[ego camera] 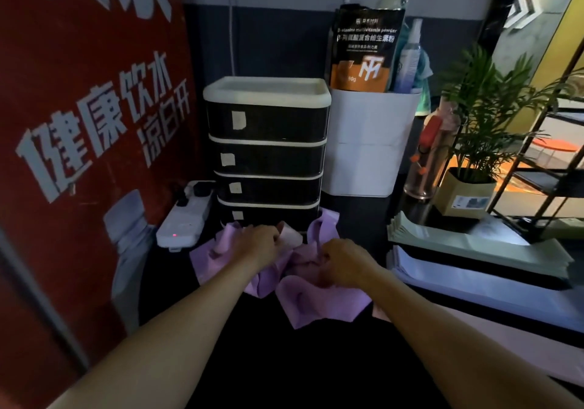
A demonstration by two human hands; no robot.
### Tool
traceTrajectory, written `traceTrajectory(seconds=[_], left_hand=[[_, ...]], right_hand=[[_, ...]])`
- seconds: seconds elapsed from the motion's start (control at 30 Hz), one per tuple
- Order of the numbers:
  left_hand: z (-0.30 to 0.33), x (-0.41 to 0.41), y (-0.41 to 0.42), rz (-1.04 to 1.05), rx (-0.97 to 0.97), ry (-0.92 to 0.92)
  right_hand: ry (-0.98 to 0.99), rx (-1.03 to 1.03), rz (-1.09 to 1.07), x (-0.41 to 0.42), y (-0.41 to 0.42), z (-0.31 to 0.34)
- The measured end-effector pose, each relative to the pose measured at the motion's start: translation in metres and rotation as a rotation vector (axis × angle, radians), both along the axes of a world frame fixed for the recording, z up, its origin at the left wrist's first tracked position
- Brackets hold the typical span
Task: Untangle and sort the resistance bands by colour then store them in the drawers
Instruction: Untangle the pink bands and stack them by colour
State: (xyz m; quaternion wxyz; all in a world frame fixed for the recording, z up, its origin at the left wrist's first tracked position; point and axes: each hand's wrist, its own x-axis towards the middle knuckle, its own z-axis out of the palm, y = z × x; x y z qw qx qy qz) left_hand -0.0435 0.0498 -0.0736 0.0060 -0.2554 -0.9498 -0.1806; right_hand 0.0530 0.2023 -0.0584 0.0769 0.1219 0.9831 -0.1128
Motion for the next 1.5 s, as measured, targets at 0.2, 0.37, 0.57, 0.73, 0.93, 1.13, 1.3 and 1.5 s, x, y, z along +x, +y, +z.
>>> traceTrajectory(seconds=[0.2,0.37,0.57,0.73,0.93,1.13,1.3,1.5], left_hand=[[0.043,-0.009,0.001,0.020,0.393,-0.086],[0.106,-0.018,-0.008,0.025,0.510,0.081],[0.144,-0.015,-0.019,-0.075,0.657,0.052],[0.160,-0.003,-0.016,-0.104,0.829,-0.062],[0.196,0.013,-0.003,-0.208,1.030,-0.168],[0.228,0.025,0.000,-0.333,1.152,-0.239],[0.236,0.026,-0.007,-0.281,1.276,-0.319],[0.239,0.019,-0.017,-0.108,1.389,-0.369]], right_hand=[[0.196,-0.179,-0.020,-0.011,-0.002,0.019],[0.576,-0.417,-0.095,-0.032,-0.019,0.054],[0.471,-0.389,-0.041,-0.039,-0.025,0.063],[0.465,-0.632,-0.086,-0.035,-0.023,0.089],[0.530,-0.661,-0.072,-0.028,-0.022,0.127],[0.625,-0.699,0.031,-0.021,-0.025,0.154],[0.839,-0.747,-0.002,-0.024,-0.025,0.178],[0.940,-0.653,0.057,-0.023,-0.018,0.206]])
